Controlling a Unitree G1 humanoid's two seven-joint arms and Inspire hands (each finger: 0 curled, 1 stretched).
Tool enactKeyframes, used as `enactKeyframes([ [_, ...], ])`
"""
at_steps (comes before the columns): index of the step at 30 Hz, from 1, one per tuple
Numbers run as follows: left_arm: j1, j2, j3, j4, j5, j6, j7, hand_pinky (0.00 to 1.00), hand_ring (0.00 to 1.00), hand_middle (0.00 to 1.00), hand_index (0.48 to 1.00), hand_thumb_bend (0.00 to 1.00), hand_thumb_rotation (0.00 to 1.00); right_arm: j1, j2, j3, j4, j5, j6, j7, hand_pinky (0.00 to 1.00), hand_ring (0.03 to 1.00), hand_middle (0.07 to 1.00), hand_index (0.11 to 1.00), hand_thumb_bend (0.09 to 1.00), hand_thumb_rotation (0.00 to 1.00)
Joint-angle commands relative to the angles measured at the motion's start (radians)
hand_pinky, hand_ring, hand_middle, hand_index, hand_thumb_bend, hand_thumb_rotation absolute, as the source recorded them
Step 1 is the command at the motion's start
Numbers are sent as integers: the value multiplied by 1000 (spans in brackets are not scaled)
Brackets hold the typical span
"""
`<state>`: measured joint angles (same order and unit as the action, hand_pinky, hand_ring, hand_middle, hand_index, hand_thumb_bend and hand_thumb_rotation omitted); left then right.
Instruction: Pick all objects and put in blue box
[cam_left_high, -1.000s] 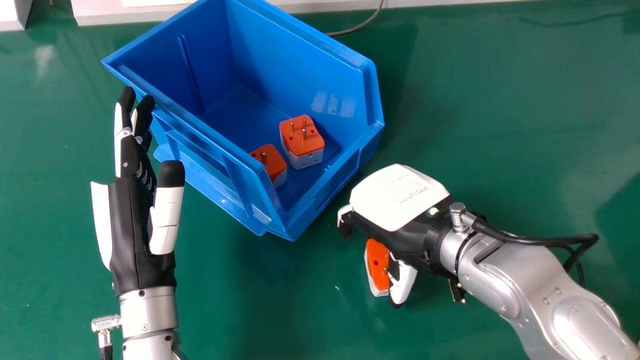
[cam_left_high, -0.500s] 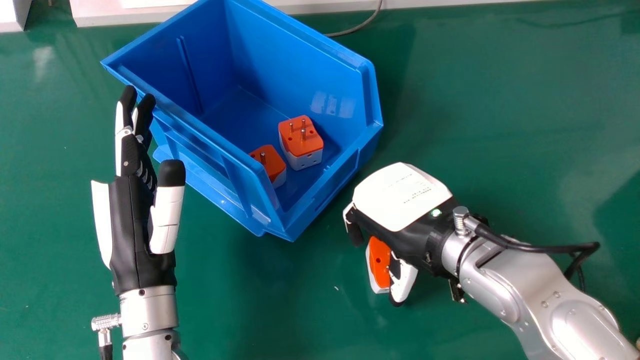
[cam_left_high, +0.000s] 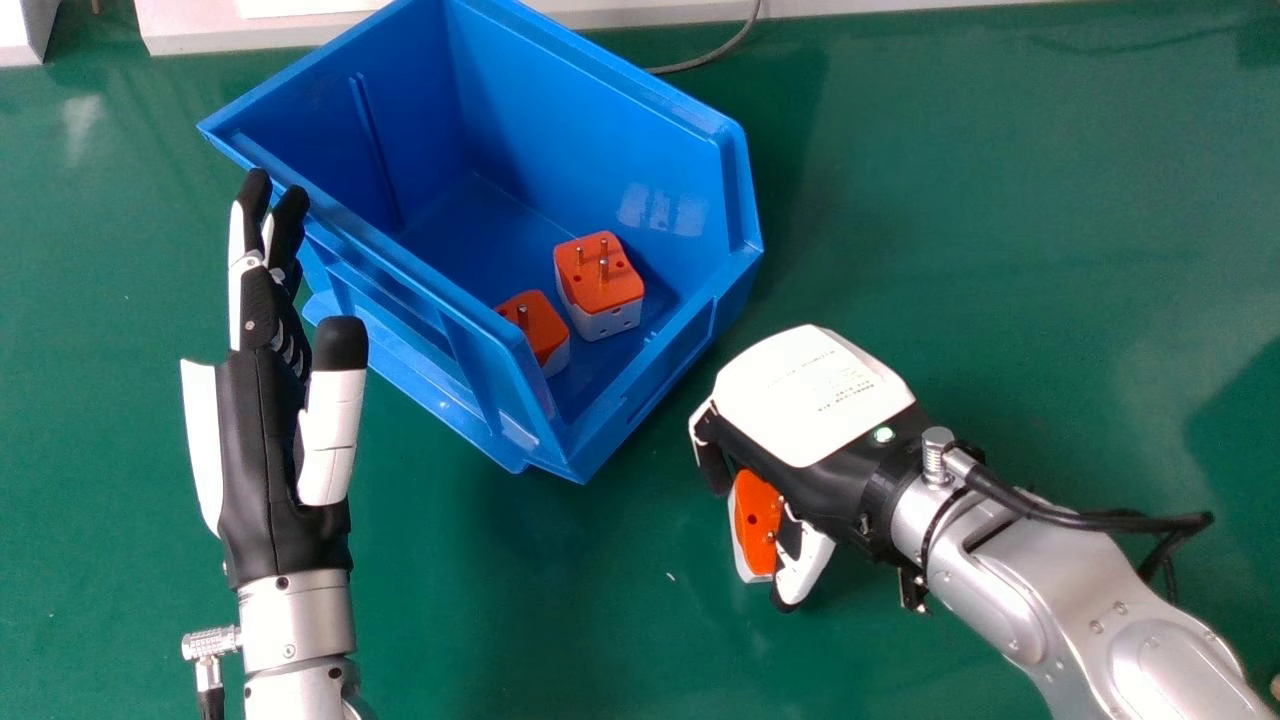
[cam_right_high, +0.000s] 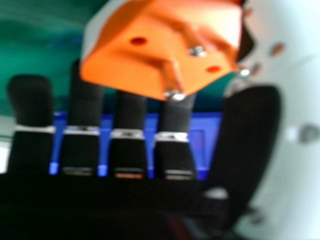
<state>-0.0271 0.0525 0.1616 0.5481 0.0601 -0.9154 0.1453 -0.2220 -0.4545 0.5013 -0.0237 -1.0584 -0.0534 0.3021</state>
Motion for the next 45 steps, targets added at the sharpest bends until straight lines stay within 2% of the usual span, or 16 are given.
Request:
enactKeyframes([
  [1,-12,3,-2,-5,8,-18,2,992,959,944,955,965,938,9,1,-10,-3,25,-1,-6,230,374,498,518,512,0],
  [4,-12,2,-2,2,10,-23,5,989,958,943,954,960,937,6,-9,-9,-4,24,-7,-14,233,362,485,533,509,0],
  [7,-14,1,-3,6,5,-25,2,986,957,942,953,957,937,2,-14,-15,-8,35,-10,-5,238,359,483,538,508,0],
  [13,-11,0,-3,1,2,-23,0,987,959,943,952,948,934,-5,-16,-18,-38,39,6,18,254,354,480,551,506,0],
  [19,-12,3,-3,0,6,-24,2,988,960,944,952,949,932,-1,-15,-31,-75,37,22,26,257,351,478,554,505,0],
  [22,-12,2,-3,-1,3,-21,0,988,960,944,953,950,932,11,-25,-54,-130,46,32,39,256,350,476,556,505,0],
  [26,-11,2,-4,0,7,-20,2,988,960,944,953,952,933,21,-42,-87,-193,38,30,33,255,349,475,557,504,0],
  [29,-12,1,-4,0,4,-21,1,988,960,944,955,953,935,39,-40,-125,-217,62,14,-17,260,351,480,555,505,0],
  [35,-13,3,-4,-1,13,-19,7,986,960,944,956,948,938,54,-43,-177,-253,100,-12,-54,251,368,495,530,508,0],
  [40,-15,4,-4,3,12,-23,6,983,959,943,956,948,939,57,-41,-190,-270,95,-6,-45,249,371,494,526,509,0],
  [45,-16,3,-3,4,14,-25,9,980,957,943,955,946,939,41,-40,-237,-328,159,6,-7,224,363,481,525,509,0],
])
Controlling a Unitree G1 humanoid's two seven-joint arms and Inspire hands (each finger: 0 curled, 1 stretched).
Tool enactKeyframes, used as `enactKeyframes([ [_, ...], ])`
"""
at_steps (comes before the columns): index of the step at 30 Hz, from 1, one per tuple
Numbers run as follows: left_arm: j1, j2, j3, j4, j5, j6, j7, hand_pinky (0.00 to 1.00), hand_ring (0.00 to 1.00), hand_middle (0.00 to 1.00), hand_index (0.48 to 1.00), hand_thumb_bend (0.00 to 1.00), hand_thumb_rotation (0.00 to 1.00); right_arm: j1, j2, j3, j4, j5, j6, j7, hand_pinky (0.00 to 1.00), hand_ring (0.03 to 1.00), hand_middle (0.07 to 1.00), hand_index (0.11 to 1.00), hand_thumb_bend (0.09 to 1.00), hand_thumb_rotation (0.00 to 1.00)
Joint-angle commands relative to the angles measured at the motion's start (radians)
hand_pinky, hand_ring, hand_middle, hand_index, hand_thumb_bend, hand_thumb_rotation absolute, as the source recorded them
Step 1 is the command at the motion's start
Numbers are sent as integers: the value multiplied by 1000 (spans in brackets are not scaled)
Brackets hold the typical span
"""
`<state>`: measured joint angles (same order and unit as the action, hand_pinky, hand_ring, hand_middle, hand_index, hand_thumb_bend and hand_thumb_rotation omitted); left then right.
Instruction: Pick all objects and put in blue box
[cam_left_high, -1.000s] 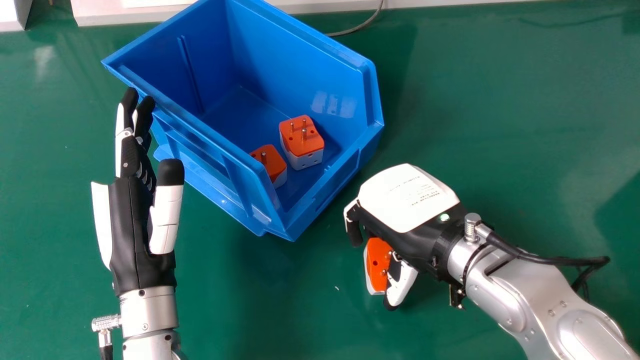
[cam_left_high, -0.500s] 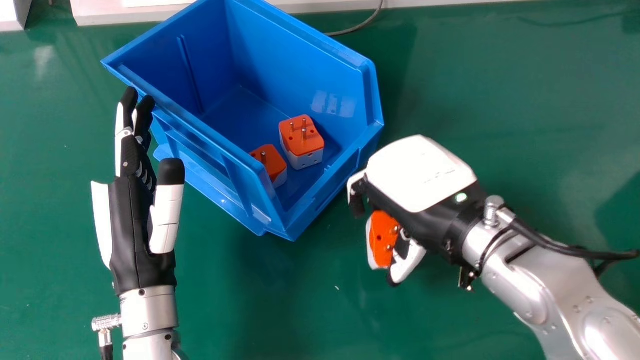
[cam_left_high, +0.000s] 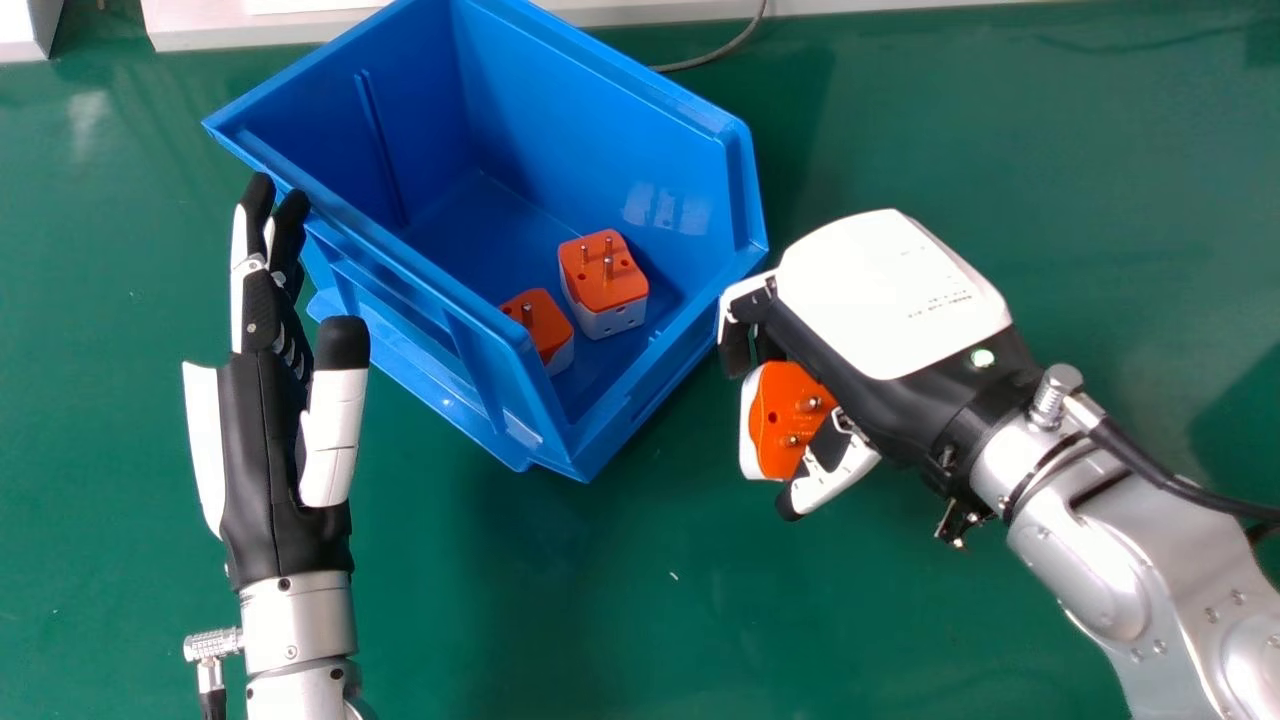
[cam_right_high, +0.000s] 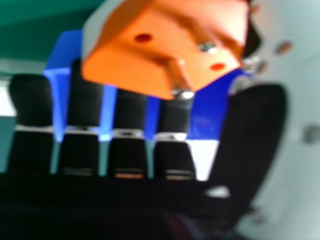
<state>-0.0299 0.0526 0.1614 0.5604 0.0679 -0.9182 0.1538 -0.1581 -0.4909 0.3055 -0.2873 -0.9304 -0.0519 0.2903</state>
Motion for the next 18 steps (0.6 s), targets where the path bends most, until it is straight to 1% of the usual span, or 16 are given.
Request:
enactKeyframes([
  [1,-14,2,-2,-8,7,-22,2,980,957,943,955,946,939,-30,-6,-57,-84,43,11,19,224,363,481,525,509,0],
  [2,-15,1,-2,-9,6,-21,4,979,956,942,954,943,938,-37,-9,-69,-99,50,16,31,228,363,484,525,509,0],
  [4,-15,-1,-2,-11,10,-21,8,979,956,942,954,943,938,-40,-1,-88,-118,72,19,36,228,363,484,525,509,0],
  [6,-15,-2,-5,-13,4,-19,4,975,954,940,952,942,936,-38,9,-102,-135,91,20,32,251,360,482,531,507,0],
  [8,-15,-3,-5,-15,3,-15,3,975,954,940,952,942,936,-37,17,-113,-147,115,19,31,251,360,482,531,507,0],
  [9,-15,-3,-5,-16,5,-14,4,975,954,940,951,940,934,-38,20,-116,-151,120,18,28,256,358,479,536,506,0],
  [10,-16,-3,-5,-15,6,-14,5,975,954,940,951,940,934,-42,23,-114,-154,112,17,22,256,358,479,536,506,0],
  [11,-17,-3,-6,-13,3,-15,2,976,955,940,950,940,932,-46,27,-110,-155,101,16,18,277,367,486,529,507,0],
  [12,-19,-3,-6,-10,1,-17,0,976,955,940,950,940,932,-51,30,-106,-153,92,11,10,277,367,486,529,507,0],
  [14,-21,-3,-7,-7,0,-19,-1,978,955,941,950,940,931,-62,33,-100,-146,79,-3,-4,274,370,483,527,508,0],
  [17,-26,-3,-7,-6,-2,-16,-3,980,956,941,951,939,930,-85,42,-87,-140,64,-12,-10,260,375,482,522,509,0],
  [18,-28,-2,-6,-4,-4,-16,-5,981,957,941,951,938,929,-96,54,-83,-138,77,-11,-2,244,382,484,516,510,0],
])
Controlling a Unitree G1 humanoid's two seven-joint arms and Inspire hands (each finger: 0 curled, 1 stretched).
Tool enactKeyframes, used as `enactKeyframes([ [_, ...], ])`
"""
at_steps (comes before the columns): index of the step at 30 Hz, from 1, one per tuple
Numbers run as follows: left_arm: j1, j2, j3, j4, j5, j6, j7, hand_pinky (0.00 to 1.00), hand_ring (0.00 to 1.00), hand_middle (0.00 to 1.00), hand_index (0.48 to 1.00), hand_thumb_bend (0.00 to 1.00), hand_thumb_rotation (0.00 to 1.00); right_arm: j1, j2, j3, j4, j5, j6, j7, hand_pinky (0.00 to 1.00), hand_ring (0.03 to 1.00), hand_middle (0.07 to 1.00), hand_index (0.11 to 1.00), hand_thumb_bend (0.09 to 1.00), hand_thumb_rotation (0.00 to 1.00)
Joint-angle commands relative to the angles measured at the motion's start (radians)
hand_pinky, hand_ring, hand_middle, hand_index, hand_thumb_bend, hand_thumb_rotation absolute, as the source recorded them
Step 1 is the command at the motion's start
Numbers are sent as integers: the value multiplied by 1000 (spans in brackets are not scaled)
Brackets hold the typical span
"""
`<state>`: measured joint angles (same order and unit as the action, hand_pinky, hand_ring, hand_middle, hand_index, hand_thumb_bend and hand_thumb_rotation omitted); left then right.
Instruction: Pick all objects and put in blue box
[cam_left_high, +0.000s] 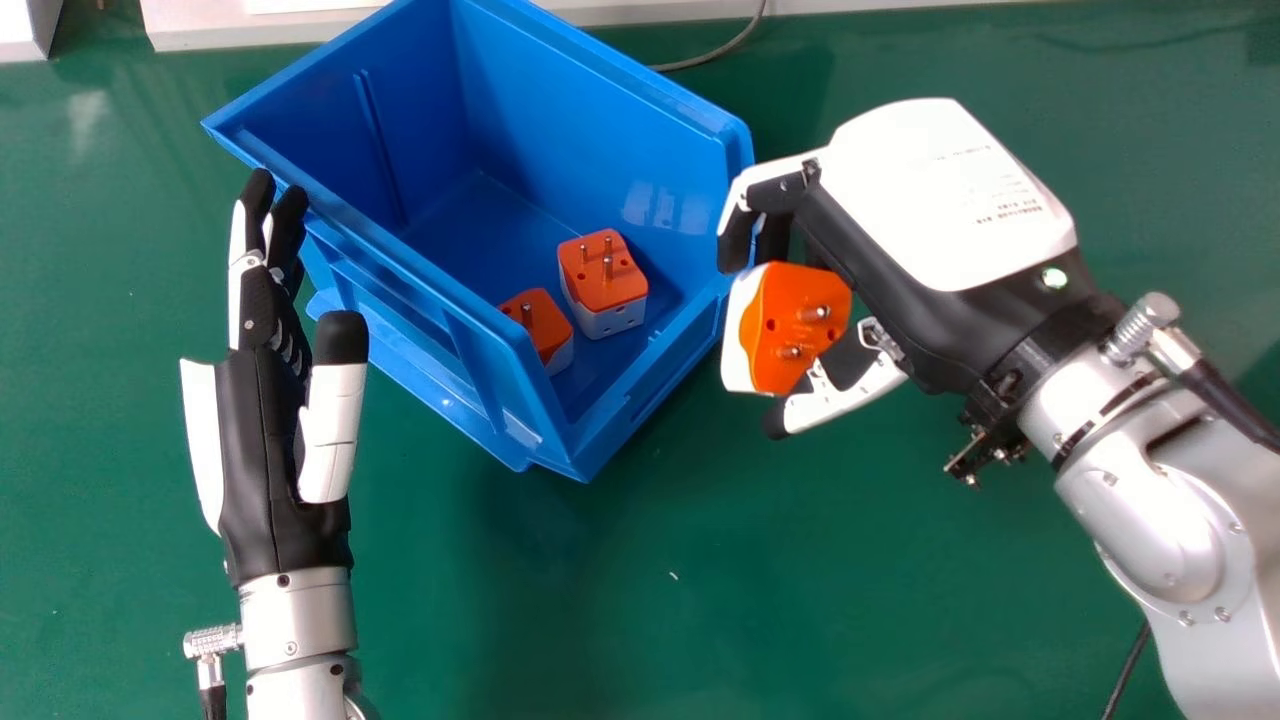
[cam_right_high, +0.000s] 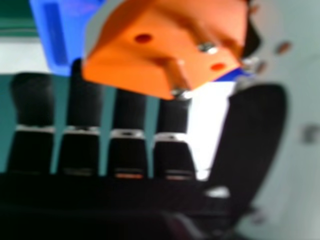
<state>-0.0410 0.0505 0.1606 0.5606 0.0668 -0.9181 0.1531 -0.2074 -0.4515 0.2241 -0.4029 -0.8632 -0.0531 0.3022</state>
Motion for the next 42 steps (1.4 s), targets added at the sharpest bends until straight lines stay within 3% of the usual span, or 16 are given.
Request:
enactKeyframes([
  [1,-18,0,-5,-2,-5,-17,-5,981,957,941,951,938,929,-54,22,2,-20,19,-8,-8,244,382,484,516,510,0],
  [9,-28,-2,-5,-4,3,-13,1,987,960,946,954,942,929,-152,63,49,62,27,-57,-25,216,406,488,498,513,0],
  [17,-39,-5,-5,-9,4,-6,4,993,964,949,957,949,930,-269,116,112,130,-47,-38,-14,251,426,483,482,513,0],
  [22,-41,-7,-6,-12,7,-6,9,996,966,950,958,953,930,-347,152,144,244,-48,-59,-54,204,405,489,489,514,0],
  [25,-41,-9,-6,-13,6,-7,9,998,967,951,960,954,932,-394,163,170,326,-62,-86,-102,192,394,485,496,514,0],
  [31,-39,-7,-3,-16,23,-10,30,999,967,951,958,958,936,-475,165,212,484,-89,-144,-198,199,382,482,511,513,0],
  [38,-44,-6,-5,7,22,-27,30,997,965,950,957,956,937,-583,191,260,737,-110,-177,-326,209,385,486,513,514,0],
  [42,-41,-5,-4,1,20,-20,30,996,965,949,957,955,937,-636,217,289,897,-107,-227,-426,224,396,499,512,509,0],
])
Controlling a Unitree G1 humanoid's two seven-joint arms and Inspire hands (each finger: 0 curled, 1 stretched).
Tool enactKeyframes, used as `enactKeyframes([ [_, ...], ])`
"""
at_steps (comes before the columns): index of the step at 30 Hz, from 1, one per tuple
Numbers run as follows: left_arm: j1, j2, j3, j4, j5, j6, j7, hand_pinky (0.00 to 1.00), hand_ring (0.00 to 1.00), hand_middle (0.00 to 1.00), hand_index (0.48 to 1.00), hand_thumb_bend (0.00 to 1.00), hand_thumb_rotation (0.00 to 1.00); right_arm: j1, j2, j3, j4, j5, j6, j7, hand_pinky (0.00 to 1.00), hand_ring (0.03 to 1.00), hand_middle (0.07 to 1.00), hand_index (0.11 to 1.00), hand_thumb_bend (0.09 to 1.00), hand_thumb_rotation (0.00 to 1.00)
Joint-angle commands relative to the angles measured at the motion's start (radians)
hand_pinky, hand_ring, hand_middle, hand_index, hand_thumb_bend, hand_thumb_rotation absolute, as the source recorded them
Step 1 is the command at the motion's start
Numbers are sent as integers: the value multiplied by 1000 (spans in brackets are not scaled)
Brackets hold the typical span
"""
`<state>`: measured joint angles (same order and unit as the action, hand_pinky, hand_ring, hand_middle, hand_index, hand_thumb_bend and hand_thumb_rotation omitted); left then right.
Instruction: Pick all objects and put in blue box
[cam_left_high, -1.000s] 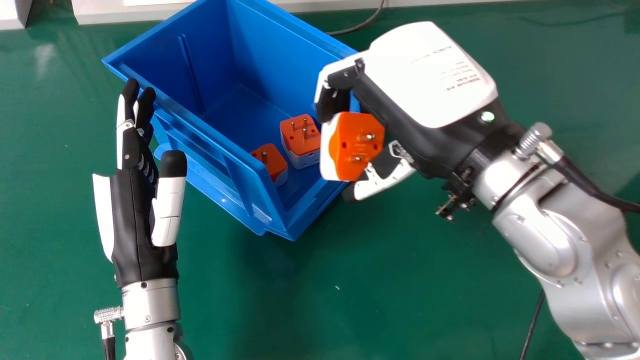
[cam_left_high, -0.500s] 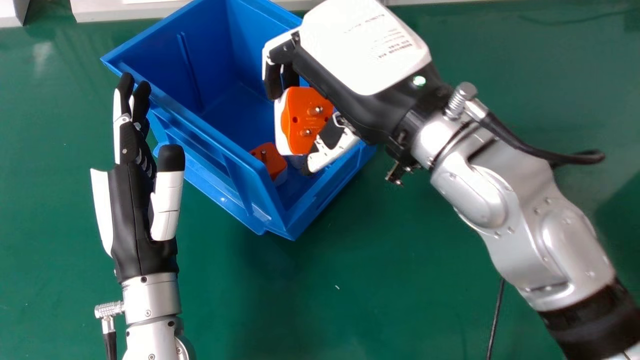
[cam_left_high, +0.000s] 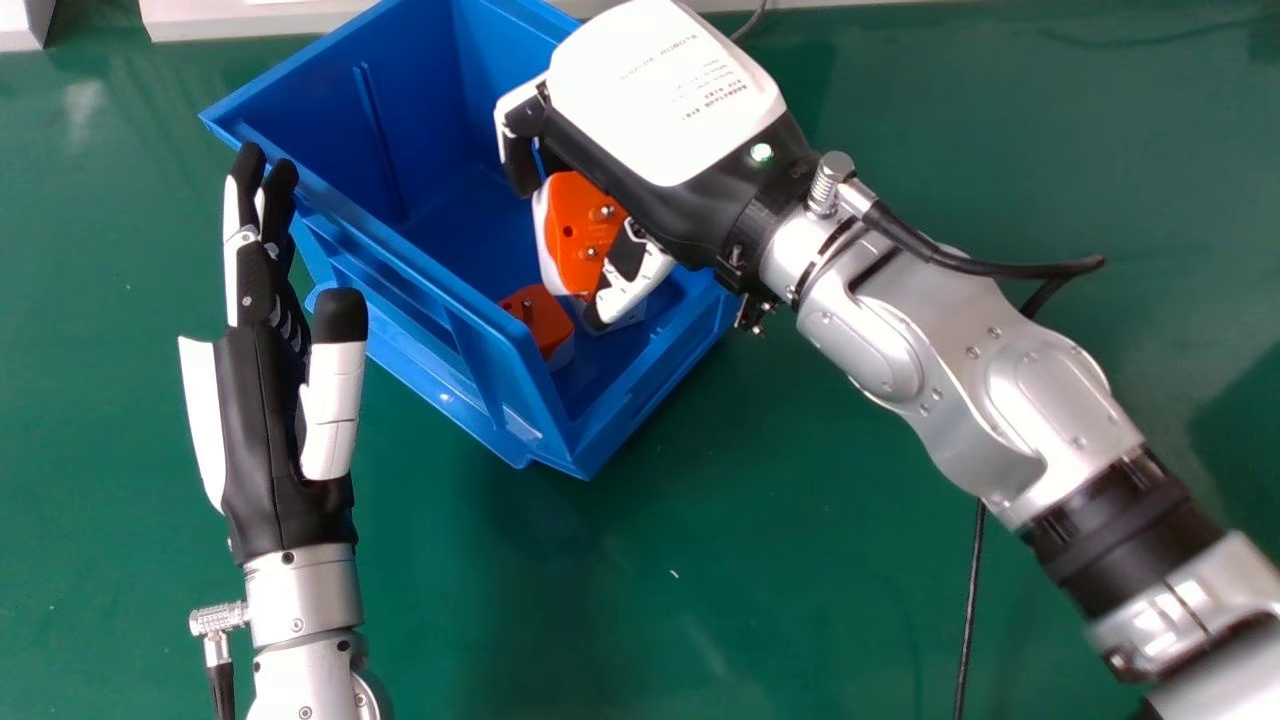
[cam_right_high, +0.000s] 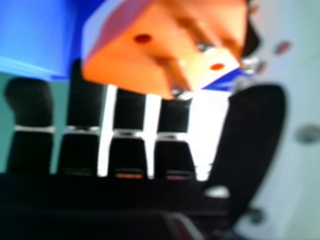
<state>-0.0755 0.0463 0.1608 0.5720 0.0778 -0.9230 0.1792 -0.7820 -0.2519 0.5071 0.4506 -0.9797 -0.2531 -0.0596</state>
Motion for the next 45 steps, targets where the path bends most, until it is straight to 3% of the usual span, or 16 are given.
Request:
enactKeyframes([
  [1,-7,0,-3,-9,10,-16,5,996,965,949,957,955,937,-74,24,16,85,6,-41,-96,224,396,499,512,509,0],
  [5,-11,-2,-2,2,18,-25,14,995,965,949,957,955,936,-124,46,83,257,-47,-51,-197,239,408,515,506,505,0],
  [9,-8,1,-4,-3,32,-20,24,993,965,948,956,950,938,-142,65,133,365,-69,-39,-238,258,413,508,521,501,0],
  [13,-10,0,-4,-5,37,-23,33,991,964,947,957,950,939,-153,84,176,460,-81,-46,-303,267,416,503,526,500,0],
  [24,-7,-2,-5,-3,33,-24,30,983,960,946,957,953,944,-142,102,232,566,-66,-60,-341,283,428,518,531,496,0],
  [34,-7,2,-7,6,20,-30,19,983,958,944,956,953,946,-147,99,263,601,-64,-81,-367,284,425,515,540,494,0],
  [37,-5,5,-4,6,30,-27,25,983,958,944,956,952,945,-147,100,263,600,-61,-80,-367,284,425,515,542,493,0],
  [43,-6,4,-6,7,24,-30,20,982,958,944,956,956,947,-143,96,268,567,-73,-39,-345,287,428,518,545,492,0],
  [45,-4,3,-6,5,29,-28,24,982,958,944,956,956,946,-146,84,287,529,-100,6,-292,291,429,518,547,492,0],
])
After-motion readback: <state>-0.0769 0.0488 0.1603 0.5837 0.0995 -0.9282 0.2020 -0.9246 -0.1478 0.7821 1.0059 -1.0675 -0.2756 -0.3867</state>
